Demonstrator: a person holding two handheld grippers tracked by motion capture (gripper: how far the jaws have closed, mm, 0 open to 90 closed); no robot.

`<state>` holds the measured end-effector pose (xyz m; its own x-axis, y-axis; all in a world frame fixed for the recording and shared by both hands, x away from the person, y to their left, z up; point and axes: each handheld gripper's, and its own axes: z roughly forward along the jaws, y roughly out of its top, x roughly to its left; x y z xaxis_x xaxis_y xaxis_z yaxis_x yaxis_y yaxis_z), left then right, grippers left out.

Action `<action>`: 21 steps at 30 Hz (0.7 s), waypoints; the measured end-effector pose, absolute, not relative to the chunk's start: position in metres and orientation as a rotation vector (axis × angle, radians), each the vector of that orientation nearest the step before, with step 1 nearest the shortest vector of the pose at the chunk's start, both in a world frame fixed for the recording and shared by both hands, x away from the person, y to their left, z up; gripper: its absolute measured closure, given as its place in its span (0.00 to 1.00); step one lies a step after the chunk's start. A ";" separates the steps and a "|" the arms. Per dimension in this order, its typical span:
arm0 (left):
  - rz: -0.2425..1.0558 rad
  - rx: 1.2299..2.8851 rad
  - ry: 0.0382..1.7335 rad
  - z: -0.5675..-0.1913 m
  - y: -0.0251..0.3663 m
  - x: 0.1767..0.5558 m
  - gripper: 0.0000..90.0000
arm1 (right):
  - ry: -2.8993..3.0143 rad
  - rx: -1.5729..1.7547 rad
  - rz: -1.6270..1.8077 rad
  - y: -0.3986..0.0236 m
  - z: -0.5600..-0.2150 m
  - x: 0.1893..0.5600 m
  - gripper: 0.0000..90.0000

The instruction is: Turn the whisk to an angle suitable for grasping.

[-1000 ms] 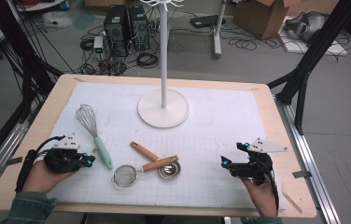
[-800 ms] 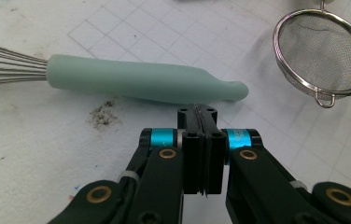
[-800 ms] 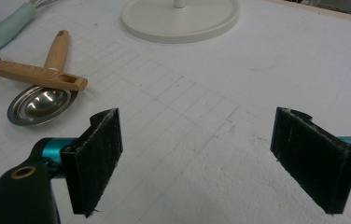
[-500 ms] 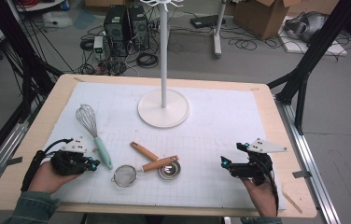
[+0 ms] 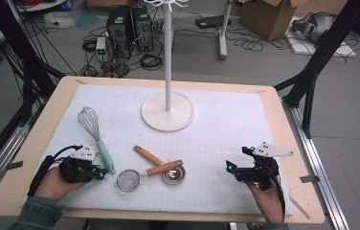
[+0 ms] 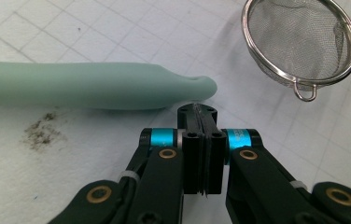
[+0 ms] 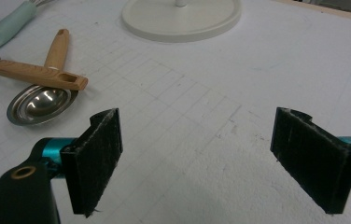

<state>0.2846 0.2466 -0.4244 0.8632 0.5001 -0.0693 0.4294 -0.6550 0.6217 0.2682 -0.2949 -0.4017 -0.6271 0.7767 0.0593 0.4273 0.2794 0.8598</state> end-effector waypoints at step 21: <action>0.119 2.388 0.645 -0.428 0.241 0.286 0.98 | 2.181 1.094 1.287 -0.295 -0.401 0.268 0.17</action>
